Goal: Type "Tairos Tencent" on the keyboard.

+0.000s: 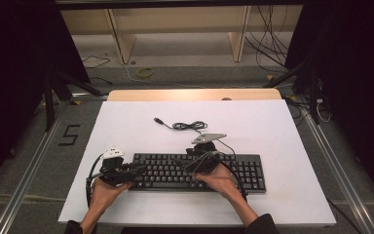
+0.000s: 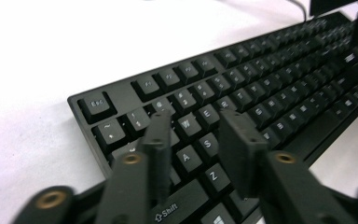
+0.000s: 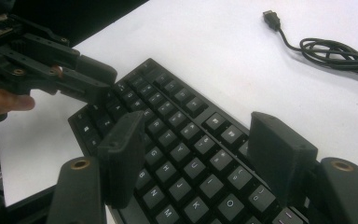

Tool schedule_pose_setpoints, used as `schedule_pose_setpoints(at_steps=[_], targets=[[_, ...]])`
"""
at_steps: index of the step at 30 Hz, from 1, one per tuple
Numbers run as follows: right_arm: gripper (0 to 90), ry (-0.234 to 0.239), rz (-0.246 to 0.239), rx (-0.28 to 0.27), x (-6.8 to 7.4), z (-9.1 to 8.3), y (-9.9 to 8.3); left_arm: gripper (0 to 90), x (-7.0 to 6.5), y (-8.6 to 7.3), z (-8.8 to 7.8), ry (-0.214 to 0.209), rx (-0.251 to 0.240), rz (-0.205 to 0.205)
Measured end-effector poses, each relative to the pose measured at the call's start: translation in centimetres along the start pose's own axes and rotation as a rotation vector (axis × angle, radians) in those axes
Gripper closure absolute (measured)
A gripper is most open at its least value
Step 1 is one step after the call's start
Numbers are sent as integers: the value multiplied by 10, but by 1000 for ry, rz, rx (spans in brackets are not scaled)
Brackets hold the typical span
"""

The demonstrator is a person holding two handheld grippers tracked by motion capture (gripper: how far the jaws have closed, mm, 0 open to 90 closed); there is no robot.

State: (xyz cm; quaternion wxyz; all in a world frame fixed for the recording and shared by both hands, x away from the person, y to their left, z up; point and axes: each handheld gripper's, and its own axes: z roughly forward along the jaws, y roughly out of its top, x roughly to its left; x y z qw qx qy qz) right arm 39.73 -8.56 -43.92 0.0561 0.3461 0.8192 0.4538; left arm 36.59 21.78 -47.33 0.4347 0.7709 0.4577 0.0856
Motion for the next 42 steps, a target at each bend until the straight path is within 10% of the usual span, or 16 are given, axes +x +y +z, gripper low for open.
schedule_pose_setpoints(at_steps=[13,42], targets=[[364,-7,-4,6,-1,-1,-1,886,-4,1,8,4,65,24],[369,-7,-7,-3,-1,-4,-1,862,-9,3,10,6,84,44]])
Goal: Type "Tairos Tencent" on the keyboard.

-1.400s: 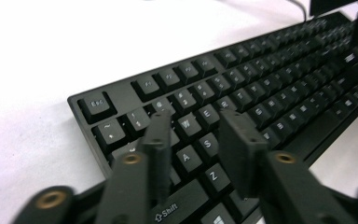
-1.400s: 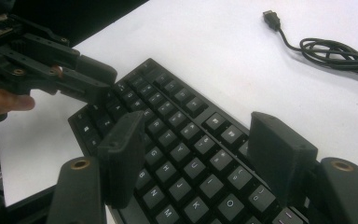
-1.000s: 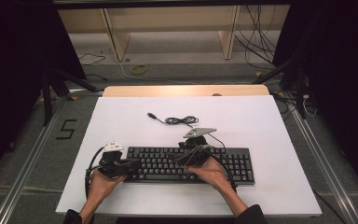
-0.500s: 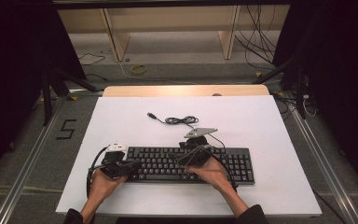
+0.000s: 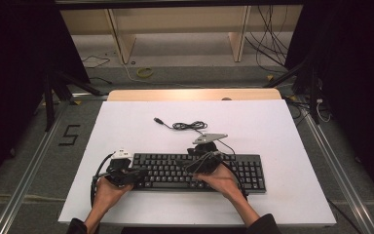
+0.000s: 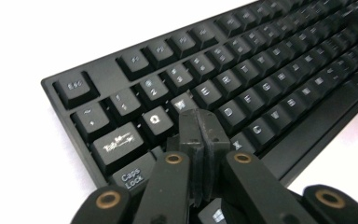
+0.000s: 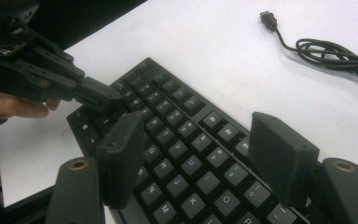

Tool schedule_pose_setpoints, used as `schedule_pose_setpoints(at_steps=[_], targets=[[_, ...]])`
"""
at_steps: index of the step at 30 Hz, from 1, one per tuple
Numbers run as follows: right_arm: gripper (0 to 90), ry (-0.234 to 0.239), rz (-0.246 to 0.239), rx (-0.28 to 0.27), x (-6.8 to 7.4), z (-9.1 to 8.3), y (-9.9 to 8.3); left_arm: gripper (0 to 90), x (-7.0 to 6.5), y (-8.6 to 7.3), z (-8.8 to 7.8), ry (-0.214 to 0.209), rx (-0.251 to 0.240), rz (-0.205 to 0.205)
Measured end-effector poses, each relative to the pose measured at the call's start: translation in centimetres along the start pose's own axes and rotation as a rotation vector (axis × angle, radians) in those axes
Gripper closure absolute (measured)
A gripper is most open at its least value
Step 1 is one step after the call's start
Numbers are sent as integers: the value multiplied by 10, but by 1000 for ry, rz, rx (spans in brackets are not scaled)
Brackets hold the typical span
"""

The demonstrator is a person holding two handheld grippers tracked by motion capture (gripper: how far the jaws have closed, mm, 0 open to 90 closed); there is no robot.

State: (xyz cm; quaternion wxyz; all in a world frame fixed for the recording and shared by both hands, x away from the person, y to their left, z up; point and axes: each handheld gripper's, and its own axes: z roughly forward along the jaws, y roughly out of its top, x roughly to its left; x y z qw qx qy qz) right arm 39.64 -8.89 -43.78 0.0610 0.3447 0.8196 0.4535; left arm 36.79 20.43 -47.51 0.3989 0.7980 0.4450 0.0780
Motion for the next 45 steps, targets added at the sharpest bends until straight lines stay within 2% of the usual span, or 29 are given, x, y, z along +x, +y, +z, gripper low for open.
schedule_pose_setpoints(at_steps=[9,16,23,25,35,45], targets=[[377,-2,-3,-6,0,-1,1,684,-8,2,-4,-40,-50,2],[403,-4,-5,-8,1,-1,1,493,-10,2,-6,-60,-94,-12],[418,-5,-3,-1,0,-1,1,406,-9,0,-9,-92,-148,-35],[427,-5,-7,0,0,0,1,384,-10,0,-10,-101,-164,-36],[499,0,-14,21,1,3,-1,345,-12,0,-12,-110,-180,-32],[636,4,-22,55,2,9,-4,336,-13,-1,-14,-109,-196,-33]])
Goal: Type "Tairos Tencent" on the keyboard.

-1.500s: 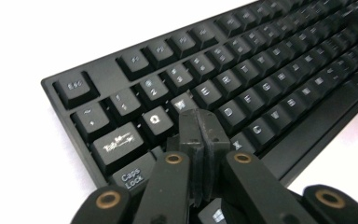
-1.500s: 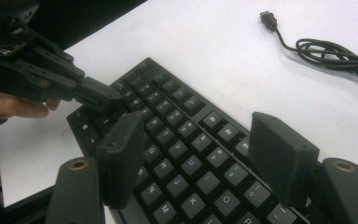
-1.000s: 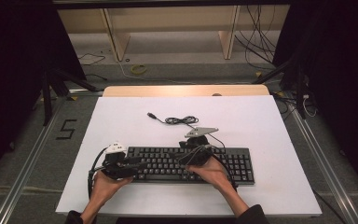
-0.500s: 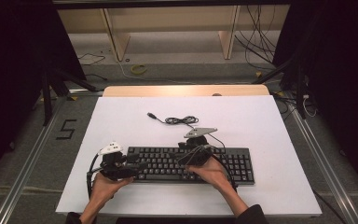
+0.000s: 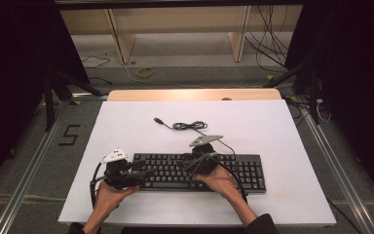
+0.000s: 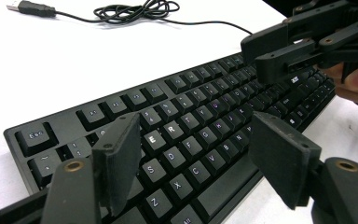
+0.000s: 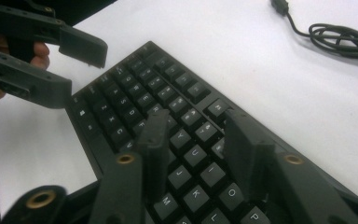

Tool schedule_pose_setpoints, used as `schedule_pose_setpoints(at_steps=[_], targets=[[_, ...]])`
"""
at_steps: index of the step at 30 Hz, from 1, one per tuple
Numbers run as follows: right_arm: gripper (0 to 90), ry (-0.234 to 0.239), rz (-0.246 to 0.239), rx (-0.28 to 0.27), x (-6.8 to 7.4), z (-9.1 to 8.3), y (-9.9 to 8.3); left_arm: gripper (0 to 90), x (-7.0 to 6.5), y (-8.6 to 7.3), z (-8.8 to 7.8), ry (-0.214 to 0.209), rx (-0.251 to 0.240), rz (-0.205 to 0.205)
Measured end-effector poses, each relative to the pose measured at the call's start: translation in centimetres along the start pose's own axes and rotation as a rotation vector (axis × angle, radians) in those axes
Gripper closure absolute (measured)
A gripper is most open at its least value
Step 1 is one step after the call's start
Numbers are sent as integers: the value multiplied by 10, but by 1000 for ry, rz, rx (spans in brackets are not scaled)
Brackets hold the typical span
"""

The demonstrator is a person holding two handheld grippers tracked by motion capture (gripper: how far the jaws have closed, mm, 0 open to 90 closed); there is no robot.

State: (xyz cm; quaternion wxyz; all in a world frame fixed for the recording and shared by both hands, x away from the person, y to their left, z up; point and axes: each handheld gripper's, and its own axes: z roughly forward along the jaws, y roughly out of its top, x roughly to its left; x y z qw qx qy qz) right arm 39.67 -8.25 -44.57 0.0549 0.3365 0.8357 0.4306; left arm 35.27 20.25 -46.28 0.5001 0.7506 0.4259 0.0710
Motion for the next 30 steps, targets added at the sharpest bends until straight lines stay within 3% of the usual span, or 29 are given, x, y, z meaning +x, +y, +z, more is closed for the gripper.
schedule_pose_setpoints(at_steps=[18,30], targets=[[895,-41,-21,81,-2,13,-8,325,1,-1,-1,3,3,-4],[900,-62,-23,113,-4,21,-13,325,2,-1,-1,5,7,-6]])
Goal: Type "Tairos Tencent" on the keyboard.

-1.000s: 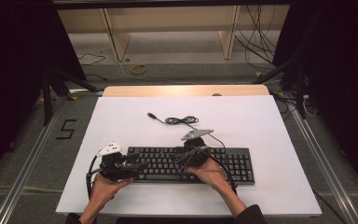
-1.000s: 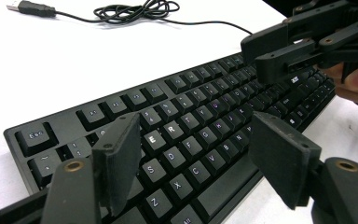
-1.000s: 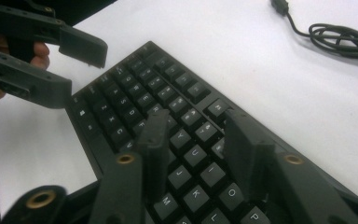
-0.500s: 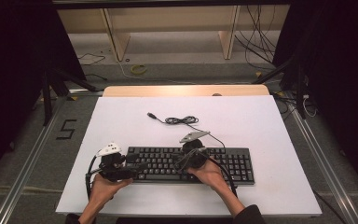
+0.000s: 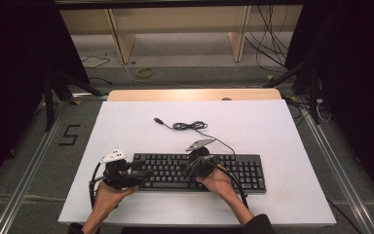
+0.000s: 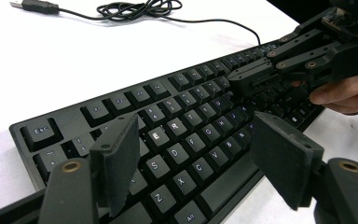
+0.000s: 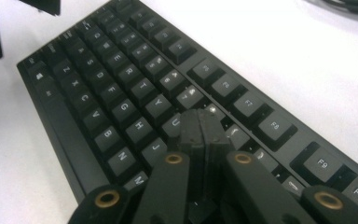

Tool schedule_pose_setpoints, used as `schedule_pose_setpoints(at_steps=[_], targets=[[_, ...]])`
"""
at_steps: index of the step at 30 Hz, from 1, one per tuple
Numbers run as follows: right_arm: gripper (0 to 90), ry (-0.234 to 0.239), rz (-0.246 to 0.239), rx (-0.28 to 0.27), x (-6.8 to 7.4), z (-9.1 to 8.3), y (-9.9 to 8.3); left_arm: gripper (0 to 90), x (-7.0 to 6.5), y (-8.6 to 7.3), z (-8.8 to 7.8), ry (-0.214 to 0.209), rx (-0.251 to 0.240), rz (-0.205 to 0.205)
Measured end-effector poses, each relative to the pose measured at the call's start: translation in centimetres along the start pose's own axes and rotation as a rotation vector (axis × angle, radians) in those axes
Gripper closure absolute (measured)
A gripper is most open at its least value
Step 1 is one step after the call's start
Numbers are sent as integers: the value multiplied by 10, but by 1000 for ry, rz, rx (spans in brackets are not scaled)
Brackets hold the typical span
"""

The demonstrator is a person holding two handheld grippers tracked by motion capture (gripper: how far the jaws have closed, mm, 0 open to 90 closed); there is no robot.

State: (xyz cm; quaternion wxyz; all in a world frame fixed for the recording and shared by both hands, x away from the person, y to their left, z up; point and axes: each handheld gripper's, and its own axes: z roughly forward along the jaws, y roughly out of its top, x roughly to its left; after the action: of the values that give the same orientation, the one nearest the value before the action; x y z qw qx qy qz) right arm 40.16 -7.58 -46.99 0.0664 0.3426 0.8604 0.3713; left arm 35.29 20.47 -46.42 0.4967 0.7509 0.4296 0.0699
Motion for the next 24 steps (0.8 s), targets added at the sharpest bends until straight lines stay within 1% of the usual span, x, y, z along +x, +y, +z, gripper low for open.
schedule_pose_setpoints(at_steps=[15,18,21,24], targets=[[900,4,1,8,1,3,-1,326,1,0,0,4,4,-5],[900,-9,-9,20,2,5,-3,326,1,0,0,5,5,-6],[900,-19,-18,15,4,6,-3,326,1,0,1,5,5,-6],[900,-18,-14,15,3,5,-3,326,2,0,0,6,6,-4]])
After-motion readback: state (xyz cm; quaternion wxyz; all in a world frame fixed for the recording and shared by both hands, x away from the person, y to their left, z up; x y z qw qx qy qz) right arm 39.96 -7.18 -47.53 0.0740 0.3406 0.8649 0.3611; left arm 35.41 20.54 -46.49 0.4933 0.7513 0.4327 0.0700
